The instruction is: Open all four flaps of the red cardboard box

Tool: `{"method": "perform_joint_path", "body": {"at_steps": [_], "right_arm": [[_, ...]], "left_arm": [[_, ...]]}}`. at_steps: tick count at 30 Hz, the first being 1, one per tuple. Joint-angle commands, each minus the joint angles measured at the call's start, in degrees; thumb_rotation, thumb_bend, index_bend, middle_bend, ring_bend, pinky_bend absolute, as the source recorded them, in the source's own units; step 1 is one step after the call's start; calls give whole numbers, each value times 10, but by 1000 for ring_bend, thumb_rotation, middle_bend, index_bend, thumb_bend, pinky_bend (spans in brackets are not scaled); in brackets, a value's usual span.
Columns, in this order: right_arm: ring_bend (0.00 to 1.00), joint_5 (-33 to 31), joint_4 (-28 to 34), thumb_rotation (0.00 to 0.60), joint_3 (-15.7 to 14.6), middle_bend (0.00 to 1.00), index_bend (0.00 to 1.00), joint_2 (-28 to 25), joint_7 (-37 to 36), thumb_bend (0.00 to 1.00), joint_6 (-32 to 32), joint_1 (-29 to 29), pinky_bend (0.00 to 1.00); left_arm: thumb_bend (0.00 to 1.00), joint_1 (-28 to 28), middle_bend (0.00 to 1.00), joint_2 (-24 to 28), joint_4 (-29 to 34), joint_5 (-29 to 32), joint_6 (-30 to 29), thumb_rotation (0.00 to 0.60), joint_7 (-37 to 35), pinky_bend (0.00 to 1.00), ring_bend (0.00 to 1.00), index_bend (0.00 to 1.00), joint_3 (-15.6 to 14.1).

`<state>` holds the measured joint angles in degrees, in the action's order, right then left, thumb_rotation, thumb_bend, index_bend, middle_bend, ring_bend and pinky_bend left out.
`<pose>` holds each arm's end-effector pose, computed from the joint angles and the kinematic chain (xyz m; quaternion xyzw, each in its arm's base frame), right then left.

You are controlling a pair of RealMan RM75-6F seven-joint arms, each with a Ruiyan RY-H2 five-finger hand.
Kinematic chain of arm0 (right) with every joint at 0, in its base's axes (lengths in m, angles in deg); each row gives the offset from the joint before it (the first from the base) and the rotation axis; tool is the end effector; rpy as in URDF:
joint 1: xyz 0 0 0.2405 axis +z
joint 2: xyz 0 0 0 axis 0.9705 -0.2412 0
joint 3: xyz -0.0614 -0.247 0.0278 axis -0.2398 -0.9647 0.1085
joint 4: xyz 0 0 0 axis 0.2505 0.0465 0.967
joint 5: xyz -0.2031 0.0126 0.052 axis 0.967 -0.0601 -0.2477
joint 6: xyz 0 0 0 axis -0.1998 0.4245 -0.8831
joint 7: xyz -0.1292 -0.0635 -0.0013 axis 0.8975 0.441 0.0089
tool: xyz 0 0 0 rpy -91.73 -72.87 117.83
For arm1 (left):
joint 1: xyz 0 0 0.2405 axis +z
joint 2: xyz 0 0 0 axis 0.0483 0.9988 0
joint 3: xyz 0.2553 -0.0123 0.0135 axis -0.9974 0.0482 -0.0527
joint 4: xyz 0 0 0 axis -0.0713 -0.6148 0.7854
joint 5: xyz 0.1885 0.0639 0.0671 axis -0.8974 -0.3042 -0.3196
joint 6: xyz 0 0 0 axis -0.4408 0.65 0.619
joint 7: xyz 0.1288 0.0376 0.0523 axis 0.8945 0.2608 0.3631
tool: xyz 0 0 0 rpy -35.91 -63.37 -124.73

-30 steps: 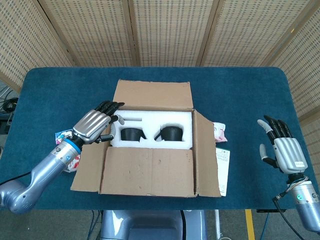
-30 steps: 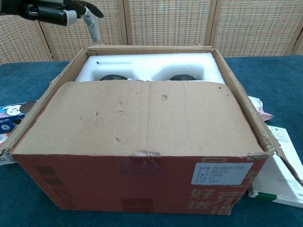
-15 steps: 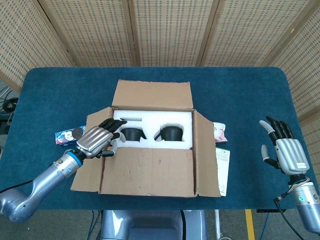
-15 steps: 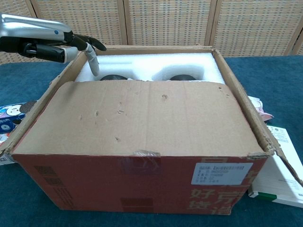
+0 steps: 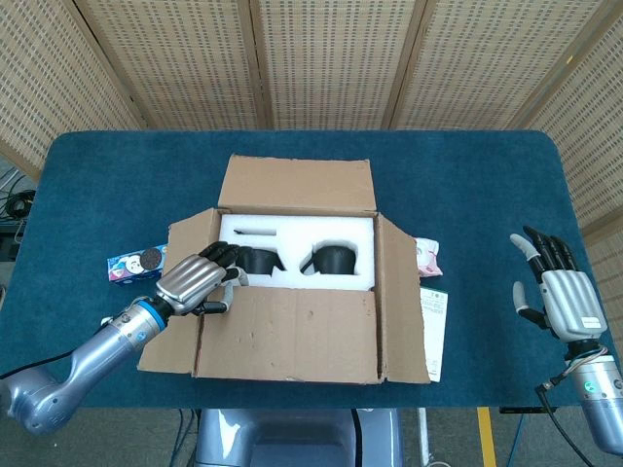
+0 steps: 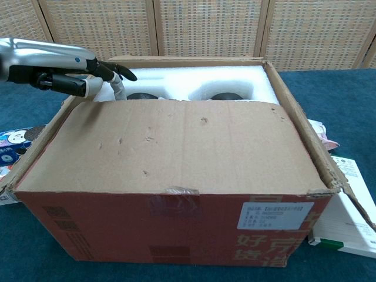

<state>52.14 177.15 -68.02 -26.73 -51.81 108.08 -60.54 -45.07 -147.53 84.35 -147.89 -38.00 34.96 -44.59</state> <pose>-0.2677 -0.2532 0.1840 0.5946 -0.4100 0.4421 0.5319 -0.1126 0.3107 0.0703 -0.8080 -0.3989 -0.3172 0.2955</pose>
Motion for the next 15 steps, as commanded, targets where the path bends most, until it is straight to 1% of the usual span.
{"method": "perform_joint_path", "body": {"at_steps": [1,4,5,9,13,15], "right_arm": [[0,0,0,600,0,28,89,0,0,646,0,0,0],[0,-1,-1,600,0,27,89,1,0,646,1,-1,0],[0,-1,-1,600,1,28,89,1,0,646,1,-1,0],[0,-2,-1,600,1,27,89,1,1,646,1,-1,0],[0,-3,0,600,2,27,89,3,2,646,1,-1,0],[0,-4,-1,600,2,27,89,4,4,646,-1,-1,0]], "left_arm": [[781,-2,42,2,4,3,4,138,1,0,0,353,-2],[785,-1,42,5,11,6,1,137,-11,0,0,361,0],[787,0,42,9,20,14,0,137,-36,0,0,363,11],[788,0,42,26,31,11,15,137,-77,0,0,363,22],[788,1,42,56,49,0,51,136,-146,0,0,363,36],[788,5,42,74,60,-12,75,136,-197,0,0,363,46]]}}
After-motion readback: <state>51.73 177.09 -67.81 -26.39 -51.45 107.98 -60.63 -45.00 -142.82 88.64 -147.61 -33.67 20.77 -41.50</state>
